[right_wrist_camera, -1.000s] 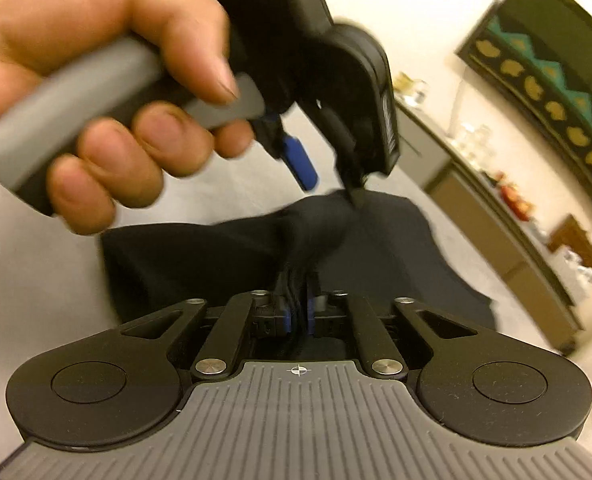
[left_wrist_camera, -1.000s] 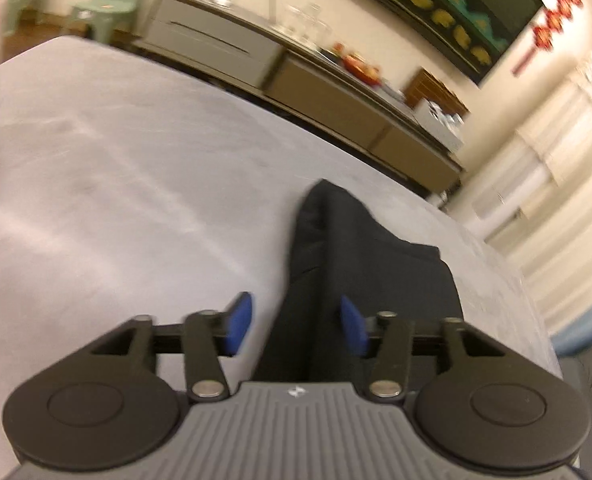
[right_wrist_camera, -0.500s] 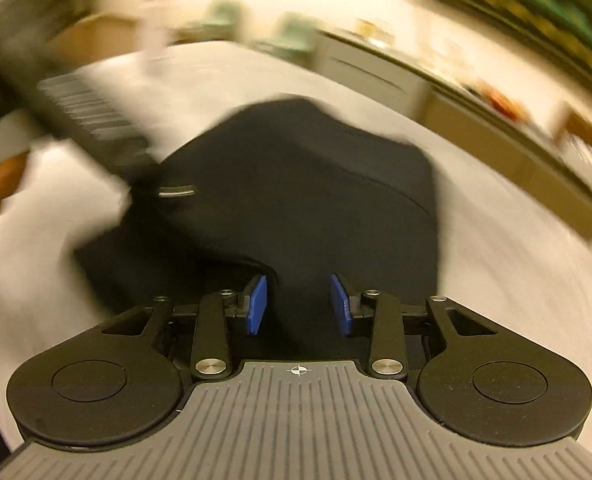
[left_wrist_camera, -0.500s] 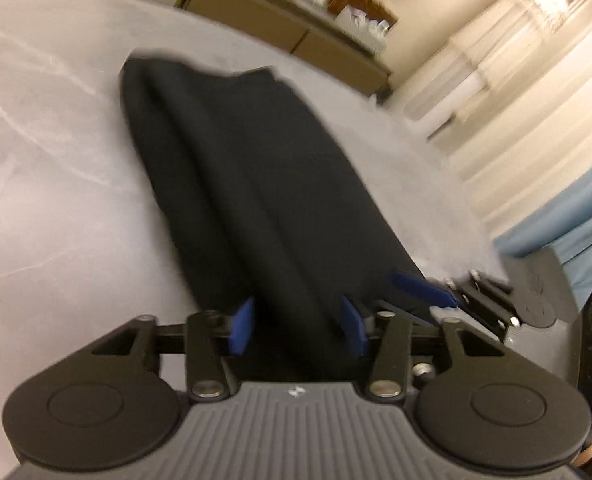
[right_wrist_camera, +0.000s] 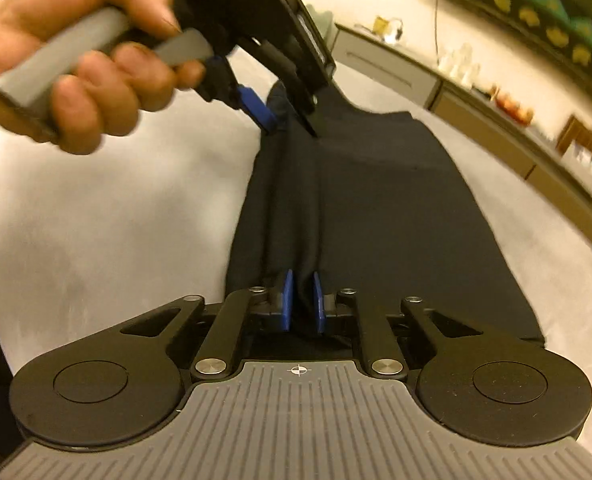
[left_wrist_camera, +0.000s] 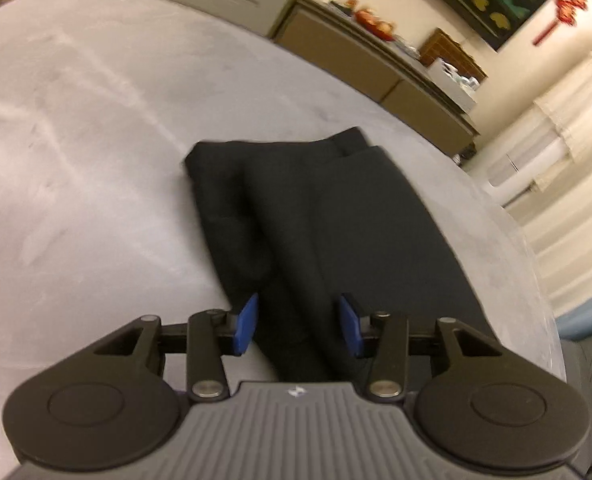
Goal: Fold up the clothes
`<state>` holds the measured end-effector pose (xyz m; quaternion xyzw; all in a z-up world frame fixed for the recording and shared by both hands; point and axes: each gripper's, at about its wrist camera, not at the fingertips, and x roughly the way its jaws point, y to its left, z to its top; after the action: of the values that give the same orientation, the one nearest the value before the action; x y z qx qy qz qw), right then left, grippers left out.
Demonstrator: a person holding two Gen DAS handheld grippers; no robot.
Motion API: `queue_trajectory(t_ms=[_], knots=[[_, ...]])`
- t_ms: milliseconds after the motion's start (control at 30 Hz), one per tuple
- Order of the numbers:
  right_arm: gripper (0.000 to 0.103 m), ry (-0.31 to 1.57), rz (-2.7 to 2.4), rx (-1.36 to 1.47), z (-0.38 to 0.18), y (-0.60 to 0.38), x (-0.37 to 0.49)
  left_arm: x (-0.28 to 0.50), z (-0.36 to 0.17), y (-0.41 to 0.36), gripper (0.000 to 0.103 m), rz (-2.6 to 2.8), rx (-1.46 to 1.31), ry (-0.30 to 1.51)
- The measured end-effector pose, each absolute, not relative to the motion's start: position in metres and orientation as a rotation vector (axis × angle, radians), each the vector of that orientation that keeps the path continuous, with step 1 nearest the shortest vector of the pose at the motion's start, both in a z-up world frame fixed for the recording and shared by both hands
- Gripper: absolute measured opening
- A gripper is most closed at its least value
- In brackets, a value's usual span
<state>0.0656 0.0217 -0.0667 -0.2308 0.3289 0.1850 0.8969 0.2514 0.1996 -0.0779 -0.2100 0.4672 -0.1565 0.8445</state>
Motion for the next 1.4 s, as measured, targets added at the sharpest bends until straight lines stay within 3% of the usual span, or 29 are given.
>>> queue_trajectory(t_ms=[167, 267, 367, 433, 500, 533, 567, 600, 800, 967, 1067, 1133, 1267, 1400], knots=[[0.016, 0.649, 0.38, -0.54, -0.071, 0.026, 0.057, 0.231, -0.068, 0.215, 0.046, -0.321, -0.474, 0.937], [0.033, 0.651, 0.39, -0.52, -0.069, 0.022, 0.059, 0.218, -0.069, 0.207, 0.048, -0.308, -0.414, 0.933], [0.031, 0.652, 0.4, -0.501, -0.066, 0.018, 0.062, 0.218, -0.071, 0.202, 0.049, -0.285, -0.37, 0.946], [0.037, 0.646, 0.396, -0.488, -0.062, 0.016, 0.062, 0.215, -0.063, 0.207, 0.049, -0.288, -0.413, 0.917], [0.058, 0.606, 0.399, -0.511, -0.056, 0.019, 0.058, 0.213, -0.059, 0.206, 0.049, -0.284, -0.426, 0.905], [0.057, 0.584, 0.409, -0.529, -0.055, 0.022, 0.057, 0.213, -0.058, 0.206, 0.049, -0.281, -0.43, 0.9], [0.05, 0.581, 0.411, -0.542, -0.053, 0.018, 0.061, 0.21, -0.056, 0.204, 0.049, -0.283, -0.43, 0.895], [0.034, 0.602, 0.403, -0.55, -0.053, 0.006, 0.07, 0.207, -0.054, 0.203, 0.049, -0.287, -0.429, 0.889], [0.036, 0.721, 0.342, -0.578, -0.049, -0.064, 0.123, 0.188, -0.047, 0.171, 0.057, -0.408, -0.354, 0.879], [0.042, 0.774, 0.209, -0.418, -0.033, -0.126, 0.151, 0.185, -0.05, 0.126, 0.063, -0.427, -0.197, 0.888], [0.054, 0.799, 0.135, -0.31, -0.024, -0.16, 0.165, 0.178, -0.043, 0.106, 0.082, -0.437, -0.127, 0.864], [0.058, 0.798, 0.106, -0.215, -0.02, -0.162, 0.153, 0.172, -0.039, 0.093, 0.101, -0.441, -0.085, 0.852], [0.08, 0.797, 0.014, -0.018, -0.027, -0.171, 0.121, 0.158, -0.035, 0.074, 0.103, -0.434, -0.036, 0.843], [0.089, 0.798, -0.085, 0.06, -0.036, -0.172, 0.1, 0.146, -0.032, 0.054, 0.103, -0.433, -0.001, 0.864]])
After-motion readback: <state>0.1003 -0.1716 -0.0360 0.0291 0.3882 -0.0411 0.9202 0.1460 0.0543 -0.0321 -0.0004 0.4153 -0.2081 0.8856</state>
